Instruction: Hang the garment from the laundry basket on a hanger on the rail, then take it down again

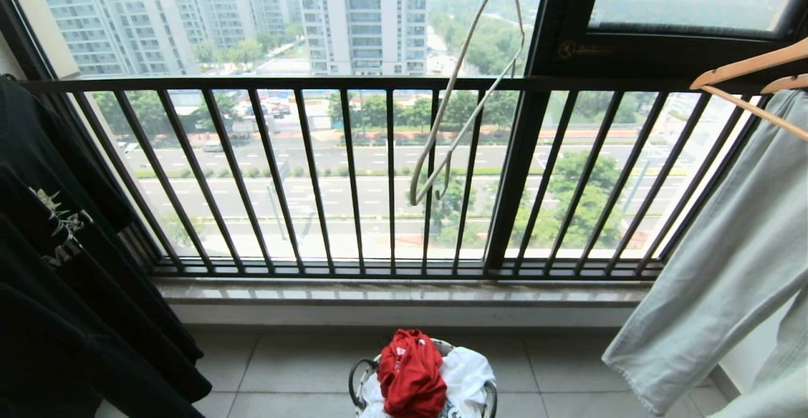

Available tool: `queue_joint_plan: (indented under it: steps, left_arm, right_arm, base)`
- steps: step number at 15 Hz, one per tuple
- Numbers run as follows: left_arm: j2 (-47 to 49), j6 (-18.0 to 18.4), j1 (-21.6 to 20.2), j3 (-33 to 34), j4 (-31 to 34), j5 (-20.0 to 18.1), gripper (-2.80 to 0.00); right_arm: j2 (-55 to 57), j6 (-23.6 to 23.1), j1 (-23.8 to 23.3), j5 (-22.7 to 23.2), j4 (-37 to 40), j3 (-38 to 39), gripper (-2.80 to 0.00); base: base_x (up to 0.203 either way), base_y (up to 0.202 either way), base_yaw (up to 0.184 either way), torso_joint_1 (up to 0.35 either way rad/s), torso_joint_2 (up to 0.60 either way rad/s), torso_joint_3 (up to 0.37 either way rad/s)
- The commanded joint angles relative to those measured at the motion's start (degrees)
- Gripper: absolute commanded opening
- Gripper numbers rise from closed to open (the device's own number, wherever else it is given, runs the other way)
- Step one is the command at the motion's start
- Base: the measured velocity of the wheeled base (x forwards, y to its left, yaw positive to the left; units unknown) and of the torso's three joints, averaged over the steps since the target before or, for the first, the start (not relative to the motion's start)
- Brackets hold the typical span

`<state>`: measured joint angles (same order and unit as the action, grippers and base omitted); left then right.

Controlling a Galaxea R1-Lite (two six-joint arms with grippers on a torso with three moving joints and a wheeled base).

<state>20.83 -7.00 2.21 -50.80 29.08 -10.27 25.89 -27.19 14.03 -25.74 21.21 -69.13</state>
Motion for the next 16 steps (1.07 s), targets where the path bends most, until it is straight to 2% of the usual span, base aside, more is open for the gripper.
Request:
queue_joint_plan:
  steps: [1,2,5,6,7,10,12,14,16]
  left_arm:
    - [-8.8,0.2,-1.1,5.4,0.5,1.3,-2.80]
    - [-11.0,0.3,-1.4,8.2,0.6,1.6,-2.80]
    - [-17.3,0.6,-1.8,15.8,0.2,1.8,-2.80]
    - [-19.3,0.8,-1.9,18.5,-0.9,1.7,-2.80]
    - [-20.4,1.0,-1.9,21.5,-2.7,1.8,-2.80]
    - [-20.7,1.1,-1.9,28.3,-9.4,3.9,-2.80]
    - [-20.7,1.3,-1.9,33.4,-12.5,4.0,-2.80]
    - [-20.7,4.2,-1.9,40.8,-16.7,3.9,-2.80]
    - [-20.7,7.1,-1.9,47.0,-25.1,4.2,-2.80]
  right_arm:
    - [-5.1,2.3,-0.3,-0.1,3.4,-0.2,-2.80]
    - [-6.3,4.7,-0.5,-0.1,5.0,0.5,-2.80]
    - [-9.7,7.2,-1.8,0.5,7.7,8.3,-2.80]
    - [-10.0,11.3,-2.0,0.6,7.7,9.9,-2.80]
    - [-10.0,14.7,-2.1,1.5,7.9,10.4,-2.80]
    - [-8.3,15.0,-5.7,2.9,7.9,11.9,-2.80]
    - [-9.1,15.2,-5.7,2.9,7.9,14.4,-2.80]
    - [-10.0,16.8,-5.7,1.4,7.7,18.5,-2.80]
    - [-10.1,21.0,-5.7,-0.7,7.6,21.0,-2.80]
  base:
    - [0.000,0.000,0.000,0.000,0.00,0.000]
    - [0.000,0.000,0.000,0.000,0.00,0.000]
    - [0.000,0.000,0.000,0.000,0.00,0.000]
    - [0.000,0.000,0.000,0.000,0.00,0.000]
    - [0.000,0.000,0.000,0.000,0.00,0.000]
    - [0.000,0.000,0.000,0.000,0.00,0.000]
    - [0.000,0.000,0.000,0.000,0.00,0.000]
    - [0.000,0.000,0.000,0.000,0.00,0.000]
    - [0.000,0.000,0.000,0.000,0.00,0.000]
